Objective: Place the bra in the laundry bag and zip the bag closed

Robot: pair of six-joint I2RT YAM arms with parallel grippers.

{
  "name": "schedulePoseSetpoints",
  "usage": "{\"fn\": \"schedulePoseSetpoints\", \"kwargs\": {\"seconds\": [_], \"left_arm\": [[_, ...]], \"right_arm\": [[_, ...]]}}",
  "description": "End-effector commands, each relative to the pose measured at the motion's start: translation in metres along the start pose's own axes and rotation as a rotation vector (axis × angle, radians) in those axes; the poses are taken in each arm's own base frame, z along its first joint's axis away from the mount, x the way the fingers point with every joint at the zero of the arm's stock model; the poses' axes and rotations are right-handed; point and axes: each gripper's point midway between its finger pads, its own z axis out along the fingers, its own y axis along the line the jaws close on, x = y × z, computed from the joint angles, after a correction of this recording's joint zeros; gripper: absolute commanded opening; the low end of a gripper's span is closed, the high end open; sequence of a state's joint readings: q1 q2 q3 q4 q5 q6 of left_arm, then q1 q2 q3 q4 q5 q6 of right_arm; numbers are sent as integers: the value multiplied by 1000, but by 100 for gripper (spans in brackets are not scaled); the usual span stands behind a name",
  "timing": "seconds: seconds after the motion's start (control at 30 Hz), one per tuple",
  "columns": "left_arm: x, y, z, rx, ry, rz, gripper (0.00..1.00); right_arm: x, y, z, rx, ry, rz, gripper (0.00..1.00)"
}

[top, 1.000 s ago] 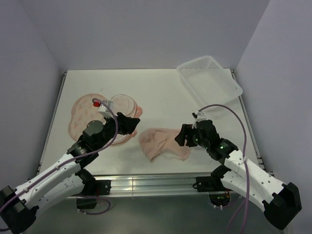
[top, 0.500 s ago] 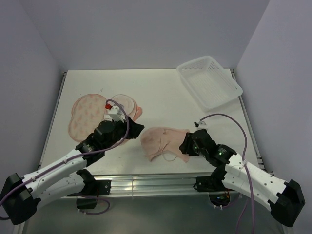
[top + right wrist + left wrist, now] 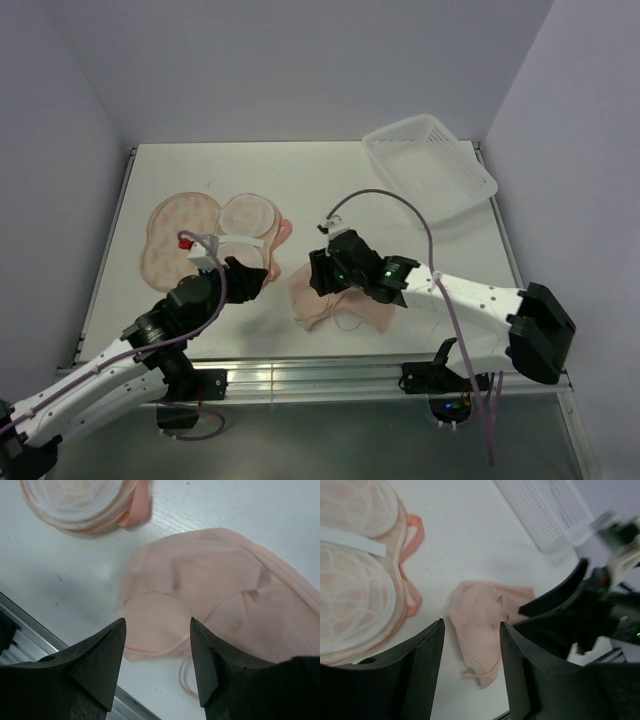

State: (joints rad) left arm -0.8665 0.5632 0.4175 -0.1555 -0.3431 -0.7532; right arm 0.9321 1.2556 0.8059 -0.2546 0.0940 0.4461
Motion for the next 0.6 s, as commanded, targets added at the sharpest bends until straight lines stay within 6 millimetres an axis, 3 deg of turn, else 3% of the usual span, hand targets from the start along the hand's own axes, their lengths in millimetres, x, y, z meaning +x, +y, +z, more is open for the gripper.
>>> {"fn": "schedulePoseSetpoints", "kwargs": {"seconds": [0.0,0.07,0.1,0.2,0.4,0.57], "left_arm": [[-44,6,-23,-82,-123,-29,55],[-62,5,-35,-95,-169,-47,55],[-64,5,-38,-94,-171,-47,55],[-70,1,-43,-76,-187,-76,54],[-80,6,-53,-82,-238,-100,54],[-70,9,-49,-77,-220,-114,54]], "right_arm": [[-6,25,17,-28,13,-102,62],[-4,44,26,-19,27,-142,62],[-8,53,26,-15,31,-154,61],[2,63,38,46,74,-194,58],[12,56,64,161,103,-208,53],[17,41,82,264,121,-230,48]]}}
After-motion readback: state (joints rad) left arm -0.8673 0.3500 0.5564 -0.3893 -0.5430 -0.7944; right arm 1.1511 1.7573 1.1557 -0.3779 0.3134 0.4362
